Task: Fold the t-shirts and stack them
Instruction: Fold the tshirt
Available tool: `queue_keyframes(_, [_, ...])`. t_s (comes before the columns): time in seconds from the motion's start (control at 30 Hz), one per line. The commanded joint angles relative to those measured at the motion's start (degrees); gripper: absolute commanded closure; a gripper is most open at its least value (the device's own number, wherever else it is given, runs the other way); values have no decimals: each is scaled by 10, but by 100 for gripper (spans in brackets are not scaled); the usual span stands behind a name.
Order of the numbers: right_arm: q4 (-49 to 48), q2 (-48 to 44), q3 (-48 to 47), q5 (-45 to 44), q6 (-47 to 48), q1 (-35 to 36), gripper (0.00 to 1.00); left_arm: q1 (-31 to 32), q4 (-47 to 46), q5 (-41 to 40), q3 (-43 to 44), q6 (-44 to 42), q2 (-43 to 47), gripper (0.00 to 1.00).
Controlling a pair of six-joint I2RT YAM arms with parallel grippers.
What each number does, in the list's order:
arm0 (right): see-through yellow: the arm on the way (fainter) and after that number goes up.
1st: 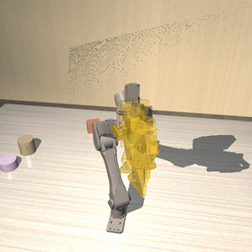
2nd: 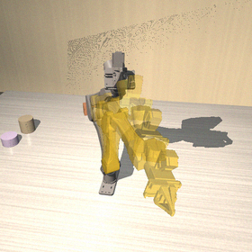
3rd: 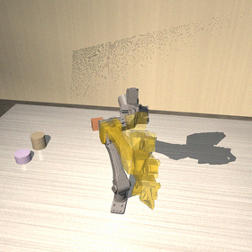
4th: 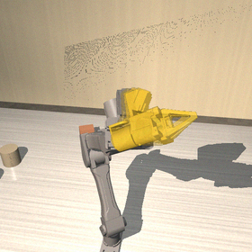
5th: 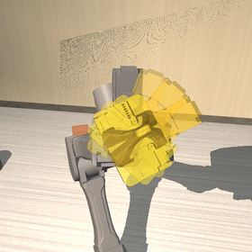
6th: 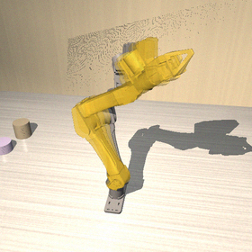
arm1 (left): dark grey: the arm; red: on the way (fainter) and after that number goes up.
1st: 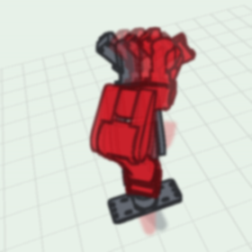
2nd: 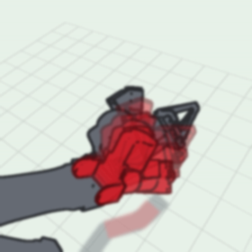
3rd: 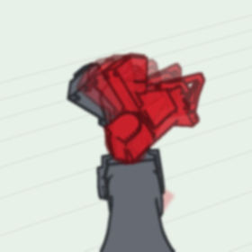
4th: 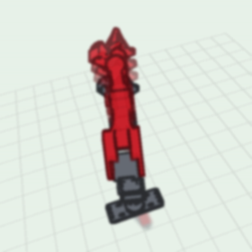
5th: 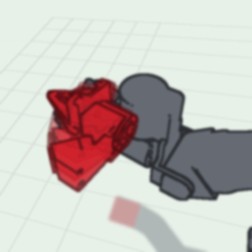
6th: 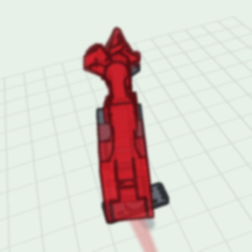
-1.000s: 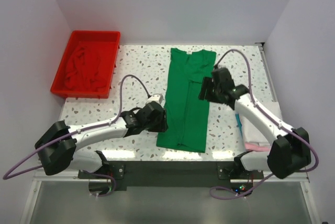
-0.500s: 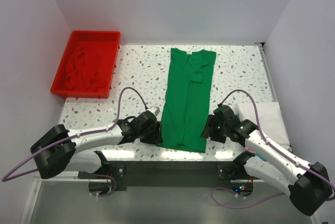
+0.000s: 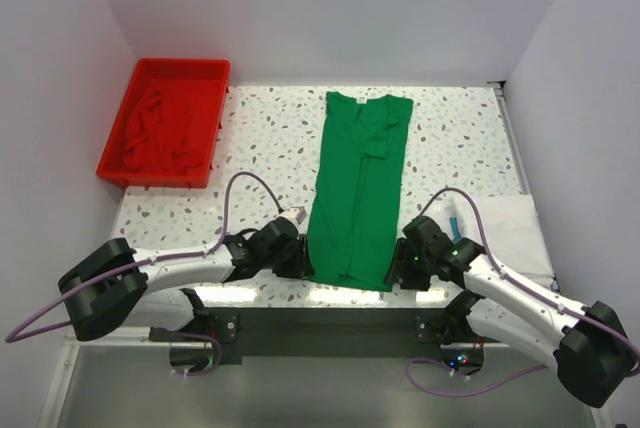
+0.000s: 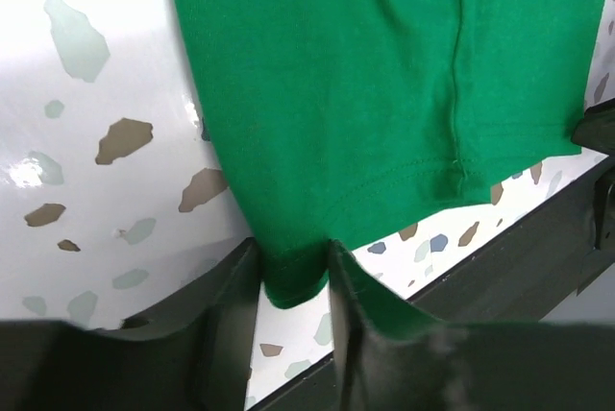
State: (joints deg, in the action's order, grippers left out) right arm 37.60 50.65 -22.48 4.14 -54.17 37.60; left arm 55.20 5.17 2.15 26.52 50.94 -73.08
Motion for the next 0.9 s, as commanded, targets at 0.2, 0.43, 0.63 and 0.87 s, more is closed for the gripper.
queue_keyframes(0.2, [-18, 30, 23, 0, -38, 46, 54, 45, 38, 5, -44, 47, -9, 89])
queue_keyframes(0.43, [-2, 23, 31, 5, -34, 55, 92, 105, 73, -20, -41, 90, 11, 100])
queue_keyframes(0.63, [105, -48, -27, 0, -2, 58, 100, 122, 140, -54, -8, 102, 58, 100])
queue_keyframes(0.87, [99, -2, -126, -51, 50, 58, 100, 103, 202, -118, 123, 47, 19, 100])
